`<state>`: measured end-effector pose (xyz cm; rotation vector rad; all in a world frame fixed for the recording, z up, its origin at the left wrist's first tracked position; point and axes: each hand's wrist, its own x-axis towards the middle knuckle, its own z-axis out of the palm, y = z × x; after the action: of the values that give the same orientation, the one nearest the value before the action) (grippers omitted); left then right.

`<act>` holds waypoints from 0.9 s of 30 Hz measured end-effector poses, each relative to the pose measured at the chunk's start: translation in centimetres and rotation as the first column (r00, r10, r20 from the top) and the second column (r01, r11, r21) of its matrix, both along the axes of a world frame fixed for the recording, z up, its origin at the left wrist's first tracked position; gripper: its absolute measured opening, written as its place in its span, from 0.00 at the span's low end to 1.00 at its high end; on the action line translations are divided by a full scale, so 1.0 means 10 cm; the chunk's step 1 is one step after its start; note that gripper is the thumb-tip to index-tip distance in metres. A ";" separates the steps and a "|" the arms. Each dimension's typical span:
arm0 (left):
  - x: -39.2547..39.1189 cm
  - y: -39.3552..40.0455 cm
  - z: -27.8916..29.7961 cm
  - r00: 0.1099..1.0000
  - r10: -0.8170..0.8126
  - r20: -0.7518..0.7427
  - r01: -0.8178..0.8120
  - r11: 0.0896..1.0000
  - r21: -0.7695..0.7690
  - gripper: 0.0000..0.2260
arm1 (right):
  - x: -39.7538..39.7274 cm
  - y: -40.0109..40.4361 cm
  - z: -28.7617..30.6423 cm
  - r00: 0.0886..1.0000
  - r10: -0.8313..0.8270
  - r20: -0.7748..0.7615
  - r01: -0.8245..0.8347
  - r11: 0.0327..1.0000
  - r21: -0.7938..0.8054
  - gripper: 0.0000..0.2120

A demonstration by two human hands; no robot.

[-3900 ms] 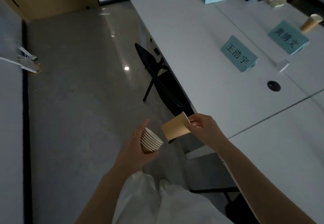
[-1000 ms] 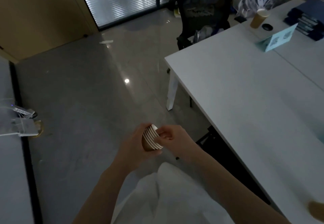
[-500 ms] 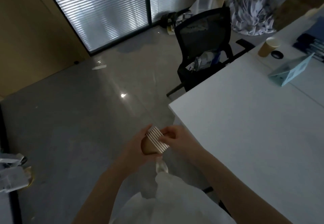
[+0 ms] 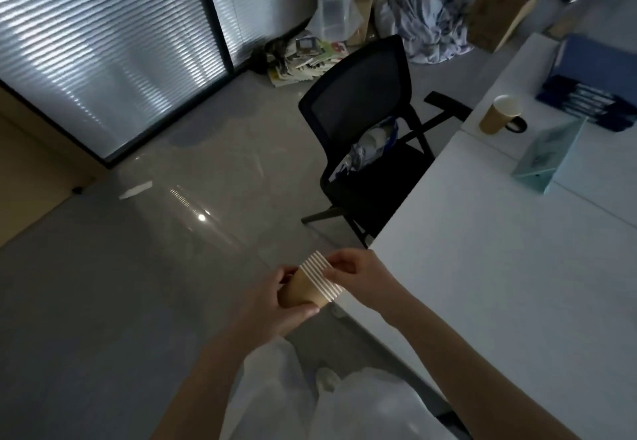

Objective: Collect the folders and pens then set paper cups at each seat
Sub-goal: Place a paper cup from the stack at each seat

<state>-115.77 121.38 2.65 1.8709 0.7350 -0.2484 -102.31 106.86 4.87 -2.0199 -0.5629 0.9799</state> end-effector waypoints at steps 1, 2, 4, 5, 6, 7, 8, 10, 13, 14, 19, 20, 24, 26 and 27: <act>0.20 0.22 -0.04 0.999 -0.034 0.000 0.034 0.999 -0.007 0.27 | 0.14 0.15 -0.03 0.997 -0.070 -0.015 0.070 0.998 0.001 0.11; 0.38 0.41 -0.09 0.998 -0.067 -0.010 0.067 0.998 -0.003 0.28 | 0.25 0.30 -0.07 0.990 -0.136 -0.029 0.136 0.991 0.001 0.10; 0.70 0.71 -0.08 0.988 -0.152 -0.015 0.152 0.988 0.002 0.28 | 0.42 0.54 -0.04 0.970 -0.238 -0.058 0.238 0.971 -0.007 0.11; 0.88 0.86 -0.09 0.977 -0.212 -0.007 0.212 0.977 0.008 0.28 | 0.52 0.66 -0.04 0.955 -0.290 -0.064 0.290 0.957 -0.016 0.11; 1.04 0.99 -0.08 0.964 -0.265 -0.010 0.265 0.964 0.024 0.29 | 0.59 0.76 -0.05 0.941 -0.331 -0.063 0.331 0.944 -0.018 0.11; 1.18 1.10 -0.07 0.950 -0.313 -0.009 0.313 0.949 0.047 0.29 | 0.65 0.84 -0.05 0.929 -0.366 -0.057 0.365 0.931 -0.022 0.11; 1.34 1.24 -0.07 0.927 -0.375 -0.018 0.375 0.924 0.072 0.30 | 0.74 0.94 -0.06 0.911 -0.408 -0.055 0.408 0.913 -0.021 0.10; 1.63 1.44 -0.07 0.872 -0.489 -0.029 0.488 0.864 0.125 0.28 | 0.87 1.05 -0.09 0.882 -0.470 -0.040 0.470 0.882 -0.014 0.08; 2.06 1.61 -0.13 0.793 -0.605 -0.069 0.606 0.770 0.199 0.30 | 1.10 1.13 -0.16 0.823 -0.568 0.003 0.567 0.823 -0.033 0.07; 2.22 1.62 -0.14 0.776 -0.626 -0.076 0.627 0.753 0.198 0.31 | 1.19 1.13 -0.20 0.800 -0.599 0.026 0.600 0.799 -0.040 0.06; 2.88 1.44 -0.29 0.770 -0.637 -0.034 0.629 0.750 0.205 0.30 | 1.67 1.06 -0.38 0.710 -0.700 0.079 0.704 0.709 -0.035 0.08; 3.00 1.39 -0.32 0.779 -0.626 -0.027 0.616 0.758 0.214 0.29 | 1.78 1.04 -0.41 0.694 -0.716 0.080 0.720 0.693 -0.036 0.09; 3.64 1.10 -0.56 0.805 -0.593 -0.025 0.581 0.777 0.242 0.30 | 2.41 0.87 -0.59 0.655 -0.751 0.087 0.756 0.653 -0.051 0.09; 3.73 1.01 -0.59 0.812 -0.583 -0.036 0.573 0.782 0.246 0.30 | 2.57 0.83 -0.59 0.660 -0.747 0.080 0.751 0.657 -0.067 0.09; 3.82 0.95 -0.64 0.815 -0.578 -0.040 0.570 0.788 0.230 0.30 | 2.70 0.77 -0.63 0.656 -0.750 0.086 0.755 0.651 -0.078 0.09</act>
<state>-77.58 130.87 -3.75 2.2894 0.1441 -0.5365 -75.31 114.55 -1.43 -2.0724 0.3424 0.4381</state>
